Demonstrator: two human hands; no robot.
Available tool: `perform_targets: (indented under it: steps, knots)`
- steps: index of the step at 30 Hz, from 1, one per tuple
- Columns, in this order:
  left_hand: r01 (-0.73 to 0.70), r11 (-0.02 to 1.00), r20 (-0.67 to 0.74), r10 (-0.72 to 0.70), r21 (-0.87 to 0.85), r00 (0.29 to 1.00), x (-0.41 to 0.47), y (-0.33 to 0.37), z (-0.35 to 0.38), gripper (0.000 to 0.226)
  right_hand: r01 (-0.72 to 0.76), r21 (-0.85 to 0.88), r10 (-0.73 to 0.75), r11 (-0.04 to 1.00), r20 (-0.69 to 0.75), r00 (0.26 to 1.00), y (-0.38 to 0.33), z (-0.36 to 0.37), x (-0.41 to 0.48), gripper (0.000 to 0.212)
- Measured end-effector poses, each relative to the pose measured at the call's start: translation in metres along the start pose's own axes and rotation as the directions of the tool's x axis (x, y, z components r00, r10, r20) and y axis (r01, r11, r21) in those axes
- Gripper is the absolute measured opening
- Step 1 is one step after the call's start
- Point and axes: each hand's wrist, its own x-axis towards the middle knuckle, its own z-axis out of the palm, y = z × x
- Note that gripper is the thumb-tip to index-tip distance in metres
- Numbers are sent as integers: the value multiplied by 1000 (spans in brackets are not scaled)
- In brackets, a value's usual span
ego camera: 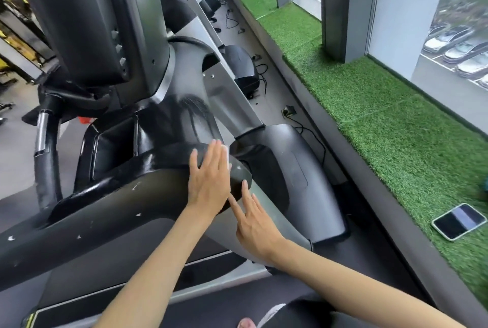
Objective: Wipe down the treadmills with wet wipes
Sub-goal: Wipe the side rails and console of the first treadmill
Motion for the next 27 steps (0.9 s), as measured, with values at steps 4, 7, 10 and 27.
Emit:
perform_targets:
  steps: [4,7,10,27]
  knots:
    - [-196,973,37,192,121,981,-7,-3,1,40,10,51,-11,999,13,1000,0,-4,-3,83]
    - [101,994,21,-102,37,995,1,-1,-10,40,-55,102,49,993,59,997,3,0,-5,77]
    - [-253,964,83,247,81,965,-10,8,9,43,-80,146,68,986,89,994,3,-2,-4,81]
    - [-281,945,153,257,165,954,-5,23,-2,49,-95,247,58,964,149,987,13,-3,-7,57]
